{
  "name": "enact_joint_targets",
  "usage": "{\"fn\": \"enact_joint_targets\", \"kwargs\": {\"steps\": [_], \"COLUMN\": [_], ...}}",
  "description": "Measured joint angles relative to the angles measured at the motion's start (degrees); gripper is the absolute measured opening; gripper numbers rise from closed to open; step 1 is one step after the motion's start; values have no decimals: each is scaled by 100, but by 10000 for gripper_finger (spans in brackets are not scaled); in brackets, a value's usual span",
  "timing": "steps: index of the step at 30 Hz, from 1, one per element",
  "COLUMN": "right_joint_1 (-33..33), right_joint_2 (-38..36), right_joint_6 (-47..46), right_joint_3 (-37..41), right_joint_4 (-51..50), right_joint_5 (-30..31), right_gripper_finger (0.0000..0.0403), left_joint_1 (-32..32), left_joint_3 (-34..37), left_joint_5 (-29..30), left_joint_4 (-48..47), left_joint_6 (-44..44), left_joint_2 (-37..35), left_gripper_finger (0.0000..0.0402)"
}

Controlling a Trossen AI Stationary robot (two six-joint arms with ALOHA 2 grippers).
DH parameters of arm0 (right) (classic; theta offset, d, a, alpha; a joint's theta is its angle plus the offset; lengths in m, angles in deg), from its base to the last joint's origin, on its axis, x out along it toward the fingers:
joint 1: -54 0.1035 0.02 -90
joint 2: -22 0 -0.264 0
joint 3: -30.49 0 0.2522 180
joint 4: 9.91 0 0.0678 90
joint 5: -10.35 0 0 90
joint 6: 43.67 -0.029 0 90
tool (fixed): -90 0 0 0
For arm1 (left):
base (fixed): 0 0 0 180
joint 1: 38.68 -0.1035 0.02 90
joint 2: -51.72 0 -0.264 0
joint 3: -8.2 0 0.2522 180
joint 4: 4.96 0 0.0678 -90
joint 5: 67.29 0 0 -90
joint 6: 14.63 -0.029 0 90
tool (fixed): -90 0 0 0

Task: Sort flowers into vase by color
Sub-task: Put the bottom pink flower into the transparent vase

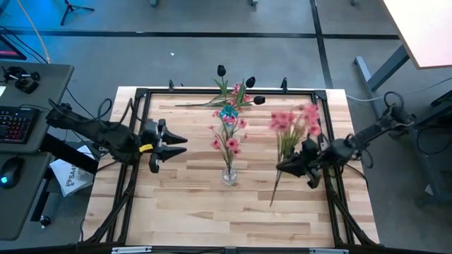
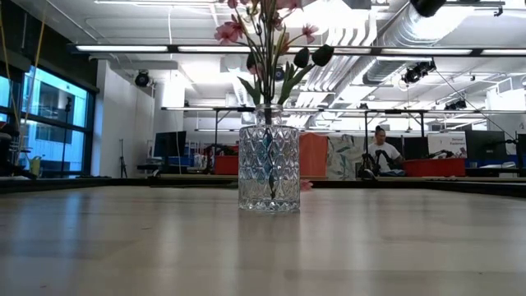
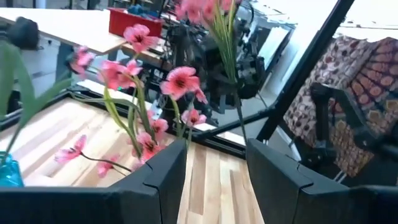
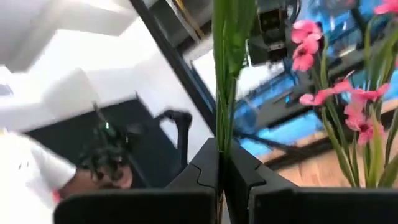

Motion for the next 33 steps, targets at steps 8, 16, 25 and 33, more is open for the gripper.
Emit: {"fn": "enact_joint_targets", "kwargs": {"steps": [8, 16, 25, 33], "right_joint_1": [212, -216, -712, -967], "right_joint_2": [1862, 2694, 3557, 4125], "right_joint_6": [985, 3075, 3985, 4654], "right_joint_3": [-520, -1797, -3216, -4452], "right_joint_4": [531, 125, -1591, -3069], "right_joint_5": [-31, -191, -1089, -1630], "right_gripper_finger": [0, 0, 0, 0], "left_joint_1": [0, 0, 0, 2], "left_joint_3": [0, 0, 0, 0], "left_joint_5": [326, 422, 509, 421], "left_joint_4": [-76, -104, -277, -383], "left_joint_6": [-7, -7, 2, 46], "left_joint_2": [-27, -23, -25, -23], "left_gripper_finger": [154, 154, 154, 154]}}
